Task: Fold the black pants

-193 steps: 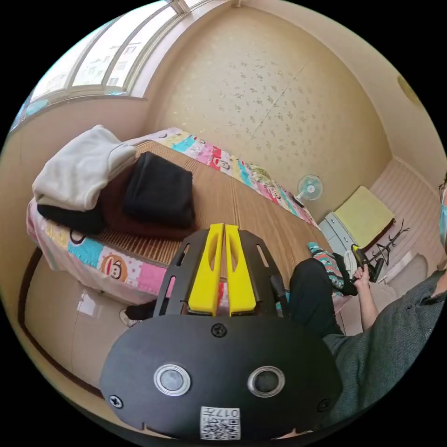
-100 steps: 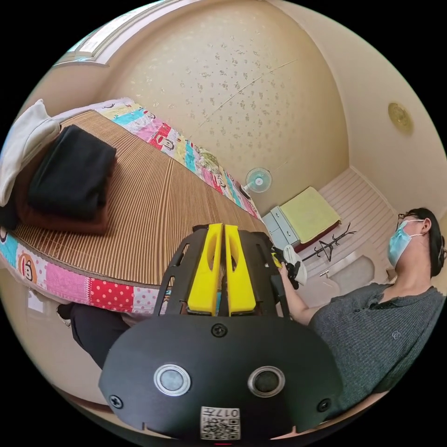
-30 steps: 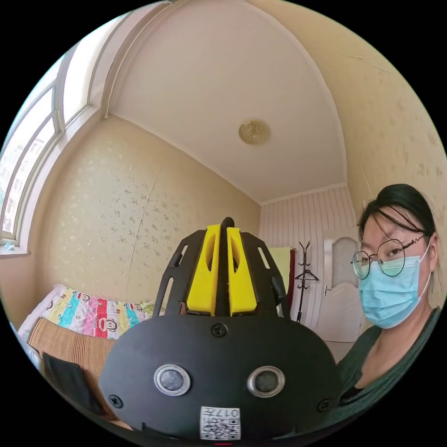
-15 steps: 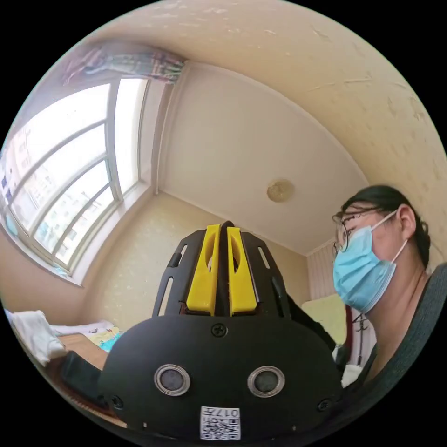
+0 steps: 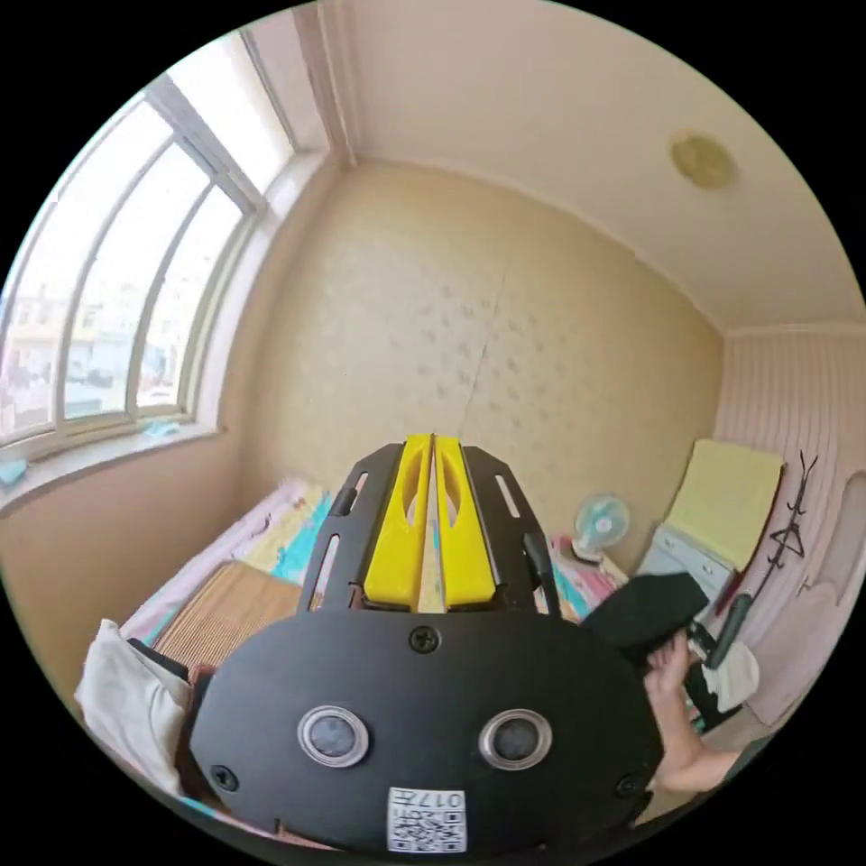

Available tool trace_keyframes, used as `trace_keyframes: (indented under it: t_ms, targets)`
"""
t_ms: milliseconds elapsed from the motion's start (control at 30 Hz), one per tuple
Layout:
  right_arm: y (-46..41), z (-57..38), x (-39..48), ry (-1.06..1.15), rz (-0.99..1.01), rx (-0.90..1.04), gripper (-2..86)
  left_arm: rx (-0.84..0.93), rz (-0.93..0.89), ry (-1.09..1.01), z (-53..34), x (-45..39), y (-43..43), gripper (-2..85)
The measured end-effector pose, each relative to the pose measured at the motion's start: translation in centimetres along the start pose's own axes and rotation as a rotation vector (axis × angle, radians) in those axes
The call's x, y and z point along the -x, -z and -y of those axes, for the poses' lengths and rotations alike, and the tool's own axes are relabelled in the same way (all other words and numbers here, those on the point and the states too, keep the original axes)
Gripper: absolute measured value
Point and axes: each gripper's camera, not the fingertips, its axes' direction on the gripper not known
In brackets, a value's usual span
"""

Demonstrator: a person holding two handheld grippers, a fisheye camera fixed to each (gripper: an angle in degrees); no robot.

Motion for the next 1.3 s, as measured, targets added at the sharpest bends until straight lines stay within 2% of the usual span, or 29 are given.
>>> trace_keyframes:
  t_ms: [33, 67, 100, 133, 200, 233, 300, 367, 433, 500, 567, 600, 633, 733, 833, 900, 933, 1000, 1067, 1100, 1200, 1267, 1300]
  targets:
    - [-6.8, 3.6, -2.2, -0.054, -0.067, 0.055, 6.4, 0.113, -0.009, 0.003, 1.3, 0.7, -3.9, -0.9]
    - [-10.0, 4.8, -3.4, -0.076, -0.102, 0.083, 6.8, 0.309, -0.020, -0.029, 2.0, 1.3, -10.2, -0.9]
    - [-15.9, 6.4, -6.3, -0.131, -0.174, 0.184, 7.6, 0.452, -0.002, -0.113, 0.7, 1.0, -14.5, -0.9]
    - [-20.8, 6.3, -9.4, -0.213, -0.245, 0.337, 7.7, 0.509, 0.020, -0.164, -0.5, 0.6, -16.1, -0.9]
    - [-24.1, 3.6, -13.5, -0.375, -0.242, 0.467, 7.3, 0.668, 0.069, -0.318, -8.2, -0.7, -19.8, -0.6]
    - [-24.7, 0.9, -14.7, -0.374, -0.128, 0.476, 7.2, 0.699, 0.040, -0.347, -10.9, -0.8, -20.1, -0.5]
    - [-25.2, -4.0, -15.4, -0.278, -0.039, 0.526, 7.5, 0.806, -0.136, -0.399, -22.7, -0.4, -20.1, 0.8]
    - [-25.5, -9.9, -16.0, -0.184, -0.096, 0.637, 7.8, 0.904, -0.211, -0.370, -31.2, 0.5, -19.6, 2.1]
    - [-25.1, -17.4, -17.7, -0.162, -0.153, 0.792, 8.3, 0.988, -0.270, -0.261, -38.6, 1.7, -19.0, 4.5]
    - [-24.4, -21.7, -19.2, -0.212, -0.120, 0.881, 9.0, 1.055, -0.427, -0.062, -45.6, 2.6, -18.0, 8.1]
    - [-24.1, -24.2, -20.6, -0.296, -0.085, 0.947, 10.3, 1.094, -0.521, 0.040, -49.1, 2.1, -17.5, 9.9]
    - [-25.1, -24.6, -21.7, -0.389, -0.041, 1.017, 11.4, 1.106, -0.536, 0.054, -50.5, 1.1, -17.0, 11.2]
    - [-26.6, -24.6, -22.0, -0.393, 0.014, 1.084, 12.7, 1.109, -0.536, 0.040, -51.0, 0.4, -16.8, 11.9]
    - [-29.1, -25.5, -20.9, -0.217, -0.052, 1.227, 13.8, 1.161, -0.464, -0.108, -53.4, -3.5, -16.6, 13.5]
    - [-28.6, -26.3, -18.8, -0.018, -0.141, 1.213, 13.2, 1.280, -0.447, -0.118, -56.7, -5.6, -18.1, 15.8]
    - [-29.3, -26.5, -17.7, 0.110, -0.197, 1.282, 10.0, 1.223, -0.481, -0.029, -57.8, -5.9, -17.2, 16.8]
    - [-29.4, -26.7, -17.5, 0.191, -0.300, 1.298, 6.3, 1.215, -0.491, -0.011, -58.0, -5.9, -16.9, 16.4]
    - [-28.2, -26.0, -17.9, 0.191, -0.302, 1.228, 3.7, 1.198, -0.576, 0.067, -58.7, -6.1, -15.3, 14.4]
    - [-26.2, -24.2, -19.2, 0.092, -0.230, 1.146, 3.0, 1.164, -0.603, 0.091, -58.9, -5.9, -13.8, 13.9]
    - [-24.3, -22.5, -20.2, 0.023, -0.133, 1.056, 2.7, 1.132, -0.581, 0.067, -58.7, -5.8, -12.7, 13.6]
    - [-19.2, -18.7, -22.9, -0.086, 0.112, 0.850, 2.0, 1.094, -0.433, 0.047, -58.3, -4.2, -10.4, 13.5]
    - [-16.7, -17.2, -24.9, -0.150, 0.301, 0.758, 1.3, 1.092, -0.466, 0.073, -58.1, -3.1, -9.3, 13.4]
    - [-15.5, -16.6, -26.5, -0.215, 0.531, 0.699, 1.0, 1.084, -0.489, 0.080, -57.9, -2.4, -8.6, 13.4]
